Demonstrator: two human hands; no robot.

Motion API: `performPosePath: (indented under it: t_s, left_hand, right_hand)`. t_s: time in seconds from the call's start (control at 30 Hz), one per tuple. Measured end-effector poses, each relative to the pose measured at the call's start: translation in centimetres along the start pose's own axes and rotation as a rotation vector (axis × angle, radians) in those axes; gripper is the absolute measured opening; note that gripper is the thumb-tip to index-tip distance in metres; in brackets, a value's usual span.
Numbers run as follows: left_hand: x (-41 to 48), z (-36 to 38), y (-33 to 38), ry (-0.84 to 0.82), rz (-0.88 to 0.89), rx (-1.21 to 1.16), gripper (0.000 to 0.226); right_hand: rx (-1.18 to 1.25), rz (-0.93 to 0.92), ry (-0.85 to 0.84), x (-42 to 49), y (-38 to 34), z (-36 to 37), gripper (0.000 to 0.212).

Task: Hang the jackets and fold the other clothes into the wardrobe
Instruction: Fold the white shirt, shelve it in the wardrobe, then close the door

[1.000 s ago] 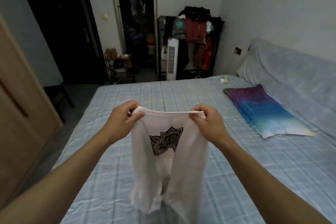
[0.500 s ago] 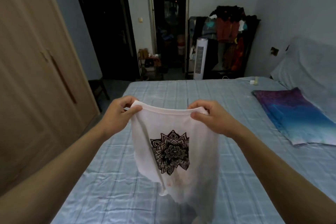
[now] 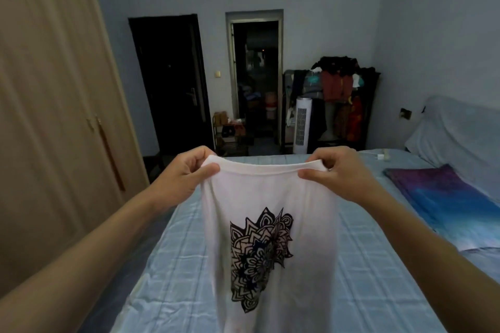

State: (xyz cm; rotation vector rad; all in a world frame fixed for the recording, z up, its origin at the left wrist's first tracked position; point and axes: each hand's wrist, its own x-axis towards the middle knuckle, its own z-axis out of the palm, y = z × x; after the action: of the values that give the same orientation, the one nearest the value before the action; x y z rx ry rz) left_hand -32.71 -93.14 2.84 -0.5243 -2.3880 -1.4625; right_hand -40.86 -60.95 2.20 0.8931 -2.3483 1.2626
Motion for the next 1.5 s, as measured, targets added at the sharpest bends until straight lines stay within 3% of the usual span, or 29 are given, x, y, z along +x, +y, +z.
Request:
performPosePath:
  t_s: [0.1, 0.37, 0.6, 0.77, 1.03, 1.27, 1.5]
  left_hand:
    - [-0.5, -1.3, -0.1, -0.023, 0.024, 0.094, 0.024]
    - [-1.9, -2.4, -0.5, -0.258, 0.120, 0.655, 0.026]
    - [-3.8, -2.1, -0.1, -0.381, 0.102, 0.540, 0.017]
    - [-4.5, -0.3, -1.3, -0.335, 0.066, 0.733, 0.031]
    - [-4.6, 1.1, -3.8, -0.330, -0.083, 0.841, 0.030]
    - [-4.1, 0.0, -3.3, -0.121, -0.003, 0.759, 0.038]
    - [-3.4, -1.7, -2.4, 0.025, -0.009, 0.364, 0.018]
  right_hand:
    - [0.007, -0.003, 0.026, 0.4, -1.3, 0.1, 0.017]
    - [-0.009, -0.038, 0.070, 0.8, -3.3, 1.0, 0.017]
    - [0.011, -0.054, 0.143, 0.6, -3.8, 1.8, 0.016]
    - [0.036, -0.086, 0.154, 0.2, -4.3, 1.9, 0.015]
    - [0.065, -0.064, 0.127, -0.7, -3.6, 1.5, 0.015]
    - [0.006, -0.043, -0.010, -1.7, -2.6, 0.6, 0.020]
    - [-0.057, -0.004, -0.007, -2.1, -1.7, -0.4, 0.026]
